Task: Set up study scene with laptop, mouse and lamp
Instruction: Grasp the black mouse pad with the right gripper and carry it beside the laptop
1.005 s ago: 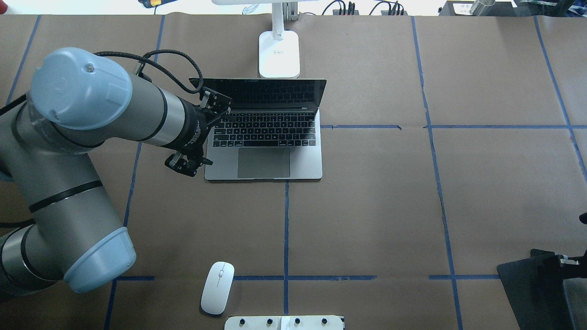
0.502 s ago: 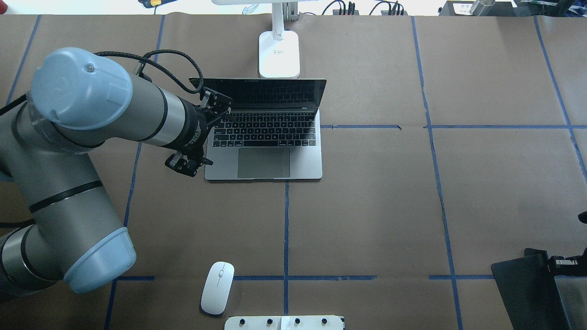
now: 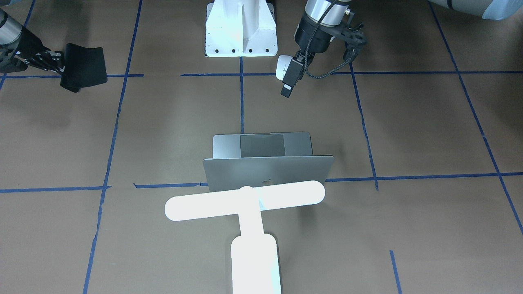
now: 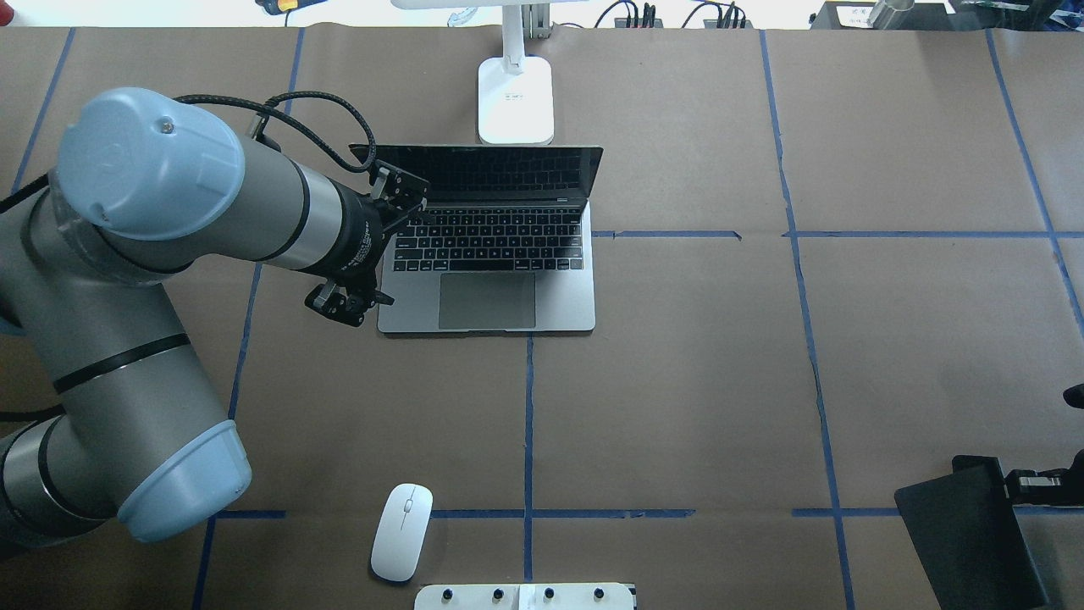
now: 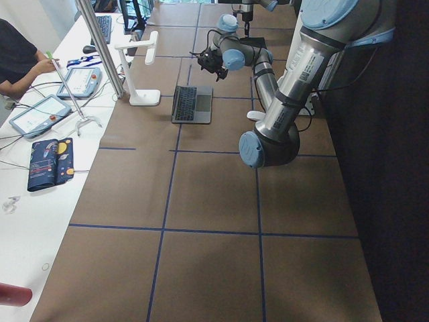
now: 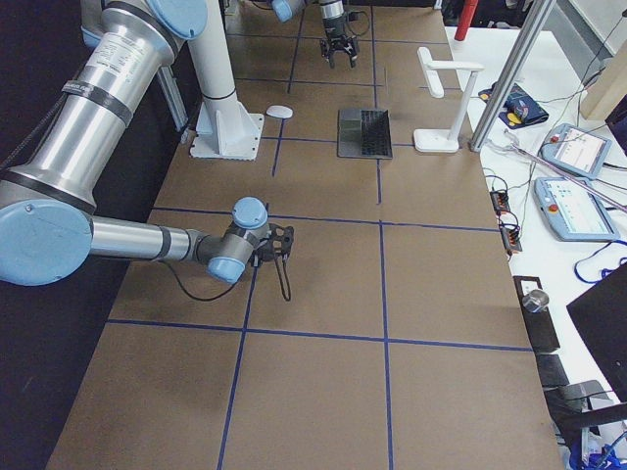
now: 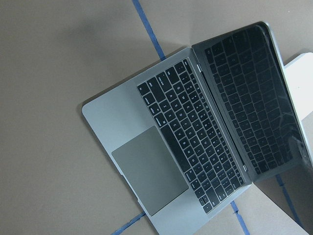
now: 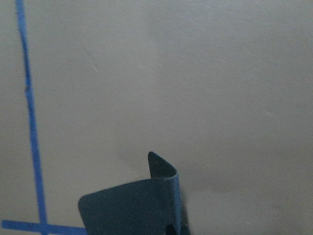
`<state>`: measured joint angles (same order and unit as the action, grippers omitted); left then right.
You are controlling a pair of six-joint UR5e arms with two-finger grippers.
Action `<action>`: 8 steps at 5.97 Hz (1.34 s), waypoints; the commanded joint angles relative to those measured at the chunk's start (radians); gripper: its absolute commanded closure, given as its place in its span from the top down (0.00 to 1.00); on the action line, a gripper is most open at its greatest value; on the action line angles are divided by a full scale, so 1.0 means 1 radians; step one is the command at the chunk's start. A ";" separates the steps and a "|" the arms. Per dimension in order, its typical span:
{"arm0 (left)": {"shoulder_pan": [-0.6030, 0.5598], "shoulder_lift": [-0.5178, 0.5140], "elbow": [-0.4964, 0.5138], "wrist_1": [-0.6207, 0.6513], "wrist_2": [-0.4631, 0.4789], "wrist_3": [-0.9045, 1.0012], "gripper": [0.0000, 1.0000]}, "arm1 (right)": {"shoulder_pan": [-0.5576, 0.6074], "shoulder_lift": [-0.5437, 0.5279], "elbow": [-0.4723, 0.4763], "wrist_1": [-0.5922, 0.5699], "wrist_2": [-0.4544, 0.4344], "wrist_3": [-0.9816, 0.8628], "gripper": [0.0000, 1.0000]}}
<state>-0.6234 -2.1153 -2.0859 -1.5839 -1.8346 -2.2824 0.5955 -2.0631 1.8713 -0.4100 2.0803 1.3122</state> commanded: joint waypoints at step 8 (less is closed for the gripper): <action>0.057 0.173 -0.241 0.208 0.015 0.242 1.00 | 0.204 0.966 -0.475 -0.434 -0.075 0.051 0.00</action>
<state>-0.5689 -1.9434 -2.3208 -1.3809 -1.8196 -2.0415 0.7815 -1.1696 1.4712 -0.8418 2.0039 1.3591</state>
